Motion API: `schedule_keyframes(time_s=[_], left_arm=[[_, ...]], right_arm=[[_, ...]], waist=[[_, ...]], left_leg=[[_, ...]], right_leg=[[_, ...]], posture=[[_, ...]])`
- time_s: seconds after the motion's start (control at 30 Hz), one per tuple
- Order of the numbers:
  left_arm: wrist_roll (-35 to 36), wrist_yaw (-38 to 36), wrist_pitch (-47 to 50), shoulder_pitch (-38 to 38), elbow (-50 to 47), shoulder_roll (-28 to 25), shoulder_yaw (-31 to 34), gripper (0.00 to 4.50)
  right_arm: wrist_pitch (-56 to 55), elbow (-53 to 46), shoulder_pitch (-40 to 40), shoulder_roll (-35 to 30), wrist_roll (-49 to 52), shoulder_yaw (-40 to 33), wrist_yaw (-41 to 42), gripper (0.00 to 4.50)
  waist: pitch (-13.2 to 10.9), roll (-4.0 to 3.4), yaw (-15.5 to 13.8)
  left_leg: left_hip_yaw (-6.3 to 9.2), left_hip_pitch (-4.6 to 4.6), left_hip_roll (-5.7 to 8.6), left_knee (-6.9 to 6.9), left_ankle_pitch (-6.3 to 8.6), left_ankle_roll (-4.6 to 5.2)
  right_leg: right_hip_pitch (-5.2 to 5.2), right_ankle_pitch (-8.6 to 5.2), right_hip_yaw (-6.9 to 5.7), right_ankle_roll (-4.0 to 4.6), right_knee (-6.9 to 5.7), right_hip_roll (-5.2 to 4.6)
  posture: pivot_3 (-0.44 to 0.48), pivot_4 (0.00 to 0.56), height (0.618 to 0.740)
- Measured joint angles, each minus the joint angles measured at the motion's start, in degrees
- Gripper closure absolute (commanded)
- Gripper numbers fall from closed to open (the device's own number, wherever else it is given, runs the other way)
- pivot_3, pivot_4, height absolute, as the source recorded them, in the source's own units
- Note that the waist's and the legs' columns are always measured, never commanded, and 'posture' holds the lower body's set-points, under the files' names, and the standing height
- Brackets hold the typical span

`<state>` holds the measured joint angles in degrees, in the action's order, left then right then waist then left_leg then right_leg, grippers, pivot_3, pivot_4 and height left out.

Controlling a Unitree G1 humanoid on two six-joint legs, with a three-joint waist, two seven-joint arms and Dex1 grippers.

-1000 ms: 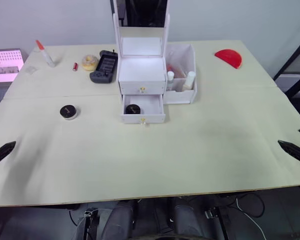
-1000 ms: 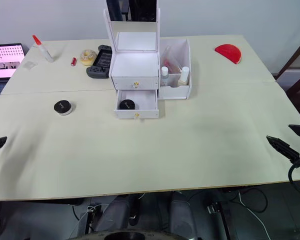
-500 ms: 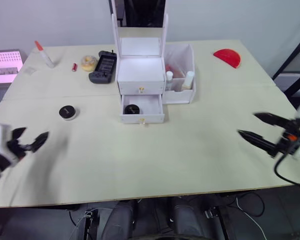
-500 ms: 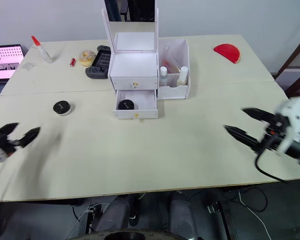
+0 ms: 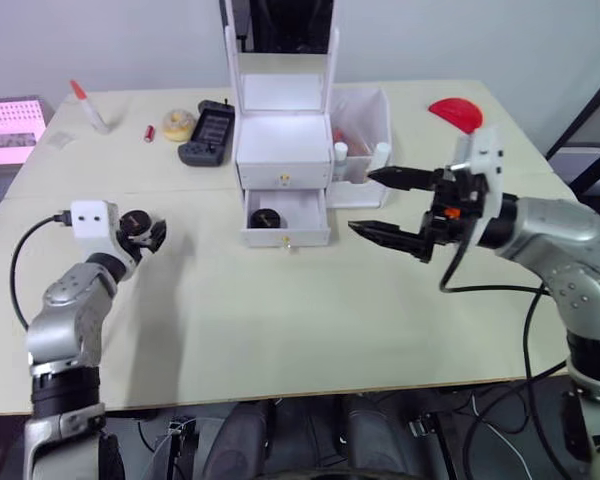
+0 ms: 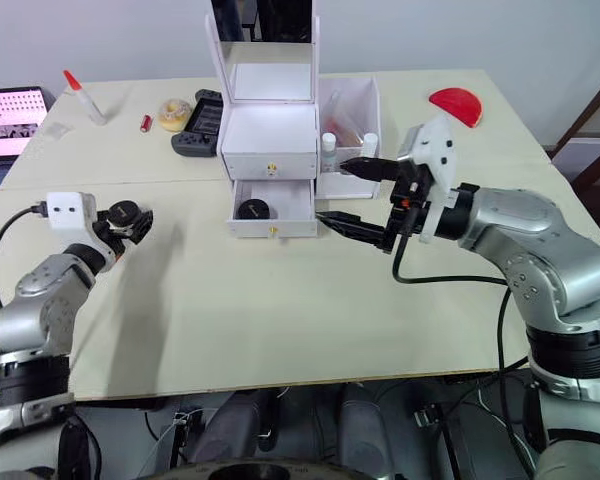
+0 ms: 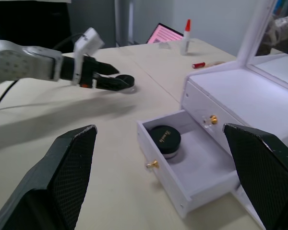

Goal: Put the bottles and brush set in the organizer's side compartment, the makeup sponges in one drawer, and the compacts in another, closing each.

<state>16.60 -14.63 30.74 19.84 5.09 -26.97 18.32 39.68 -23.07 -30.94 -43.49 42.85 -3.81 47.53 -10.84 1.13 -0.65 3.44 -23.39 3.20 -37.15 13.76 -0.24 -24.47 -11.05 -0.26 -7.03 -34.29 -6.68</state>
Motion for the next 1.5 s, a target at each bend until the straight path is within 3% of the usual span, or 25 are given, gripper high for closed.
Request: schedule_keyframes(time_s=[0.13,0.67,0.97,1.07,1.13,1.5], left_arm=[[-2.51,1.34,-2.07,4.89,7.03,-0.02,-1.19,0.05],[-5.37,1.78,-7.29,11.88,23.15,-0.74,-2.09,0.05],[-5.97,1.05,-7.33,12.25,24.08,-0.83,-2.37,0.05],[-6.01,0.81,-7.5,12.33,24.2,-0.82,-2.6,0.94],[-6.02,0.65,-7.63,12.54,24.36,-0.8,-3.12,1.83],[-6.25,-2.29,-15.83,12.05,23.46,-0.78,-3.81,1.81]], right_arm=[[0.05,-0.21,-1.3,0.61,-0.03,0.67,-0.4,0.0],[1.24,-1.64,1.15,1.77,-0.97,0.33,-2.89,0.0],[1.74,-2.18,1.23,1.76,-0.9,0.17,-3.46,0.0],[1.92,-2.18,1.22,1.77,-0.91,0.2,-3.57,0.0],[1.98,-2.18,1.21,1.82,-0.93,0.23,-3.65,0.0],[2.15,-2.7,2.1,1.79,-0.95,0.11,-3.98,0.0]], waist=[[0.0,0.0,-0.05],[0.0,0.0,-0.06],[0.0,0.0,-0.06],[0.0,0.0,-0.07],[0.0,0.0,-0.06],[0.0,0.01,-0.13]], left_leg=[[0.01,0.0,0.0,-0.01,0.0,0.0],[0.01,0.0,0.02,-0.01,-0.02,-0.02],[0.02,0.01,0.01,-0.01,-0.02,-0.02],[0.02,0.01,0.01,-0.01,-0.02,-0.02],[0.02,0.01,0.01,-0.01,-0.02,-0.02],[0.03,-0.01,0.0,-0.01,-0.02,-0.02]], right_leg=[[0.0,0.0,-0.01,-0.01,-0.01,0.02],[0.0,0.05,-0.01,-0.08,-0.06,-0.01],[0.0,0.07,0.0,-0.11,-0.07,-0.02],[0.0,0.07,0.0,-0.11,-0.06,-0.02],[0.0,0.07,0.0,-0.11,-0.07,-0.02],[-0.01,0.08,0.0,-0.1,-0.05,-0.03]], posture=[[0.0,0.15,0.738],[0.0,0.15,0.738],[0.0,0.15,0.738],[0.0,0.15,0.738],[0.0,0.15,0.738],[0.0,0.15,0.738]])
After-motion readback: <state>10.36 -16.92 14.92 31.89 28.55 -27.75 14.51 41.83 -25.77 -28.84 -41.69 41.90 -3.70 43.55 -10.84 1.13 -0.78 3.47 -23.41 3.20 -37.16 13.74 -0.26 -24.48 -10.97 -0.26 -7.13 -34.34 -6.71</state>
